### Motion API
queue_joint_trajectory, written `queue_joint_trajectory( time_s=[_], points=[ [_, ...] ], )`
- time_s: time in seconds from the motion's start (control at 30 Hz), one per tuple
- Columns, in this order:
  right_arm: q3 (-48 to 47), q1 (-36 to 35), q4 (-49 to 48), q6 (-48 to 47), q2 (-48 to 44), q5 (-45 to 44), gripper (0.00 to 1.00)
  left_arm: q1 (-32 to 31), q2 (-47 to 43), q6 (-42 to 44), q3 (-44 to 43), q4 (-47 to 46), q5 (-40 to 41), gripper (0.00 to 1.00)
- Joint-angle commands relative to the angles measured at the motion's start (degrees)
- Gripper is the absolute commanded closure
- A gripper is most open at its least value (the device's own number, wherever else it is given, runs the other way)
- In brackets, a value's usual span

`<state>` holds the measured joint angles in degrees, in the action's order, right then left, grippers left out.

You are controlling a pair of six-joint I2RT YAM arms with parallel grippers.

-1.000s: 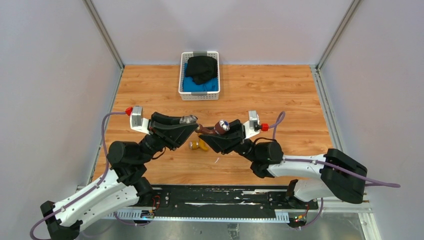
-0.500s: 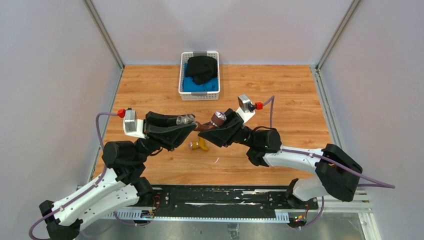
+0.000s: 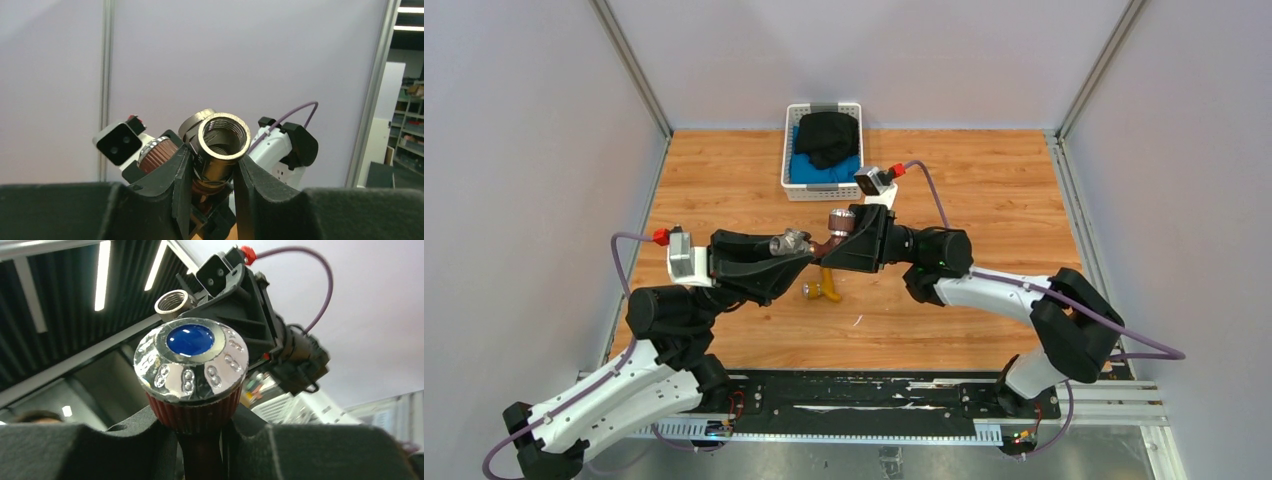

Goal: Install the water faucets
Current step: Install the water faucet onto the adaptor.

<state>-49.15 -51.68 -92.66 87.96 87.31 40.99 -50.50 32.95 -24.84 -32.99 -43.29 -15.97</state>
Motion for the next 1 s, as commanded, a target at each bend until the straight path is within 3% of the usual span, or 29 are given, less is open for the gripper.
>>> queue_joint_trajectory(
  time_s=[0.0,0.37,0.6,0.77,0.87,0.97],
  points=[
    [-0.40,0.74,1.27,13.67,5.33,5.56,1.00,-2.94,2.38,1.26,0.86,9.37,-18.76,1.00],
    [5.02,2.75,1.26,13.92,3.35,5.39,1.00,-2.85,2.68,-0.67,3.35,5.84,-11.12,1.00],
    [5.89,2.99,1.26,13.28,3.44,5.23,1.00,-2.85,4.93,-0.80,1.80,6.82,-14.46,1.00],
    [6.56,3.08,1.30,11.77,2.60,4.67,1.00,-2.85,6.55,-1.98,1.98,6.24,-9.88,1.00],
    [8.51,3.57,1.30,10.42,1.52,2.72,1.00,-2.85,5.52,-2.21,1.24,8.55,-6.04,0.80],
    [10.88,4.41,1.26,7.08,0.16,-0.16,1.00,-2.85,3.89,-1.75,1.11,11.29,-3.11,0.66]
  ],
)
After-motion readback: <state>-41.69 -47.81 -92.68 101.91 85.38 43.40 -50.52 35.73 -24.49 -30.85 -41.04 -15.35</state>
